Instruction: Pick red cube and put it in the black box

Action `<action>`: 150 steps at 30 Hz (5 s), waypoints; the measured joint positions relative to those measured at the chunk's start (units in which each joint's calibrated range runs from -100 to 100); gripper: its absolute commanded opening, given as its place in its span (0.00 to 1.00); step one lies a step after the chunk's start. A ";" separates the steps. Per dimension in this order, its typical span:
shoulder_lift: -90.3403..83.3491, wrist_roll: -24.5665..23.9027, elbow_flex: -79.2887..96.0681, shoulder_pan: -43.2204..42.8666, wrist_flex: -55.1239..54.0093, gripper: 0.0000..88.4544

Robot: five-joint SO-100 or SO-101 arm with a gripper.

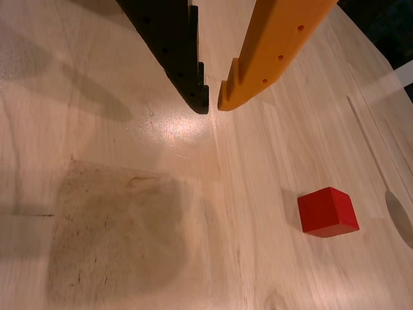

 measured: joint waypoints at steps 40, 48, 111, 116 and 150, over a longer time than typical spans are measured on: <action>36.22 0.00 -34.49 0.00 1.57 0.01; 56.61 0.75 -51.20 8.08 1.57 0.02; 108.33 5.94 -88.04 4.50 0.09 0.31; 109.24 5.59 -88.58 3.89 0.09 0.31; 114.21 4.50 -92.91 3.43 -1.66 0.01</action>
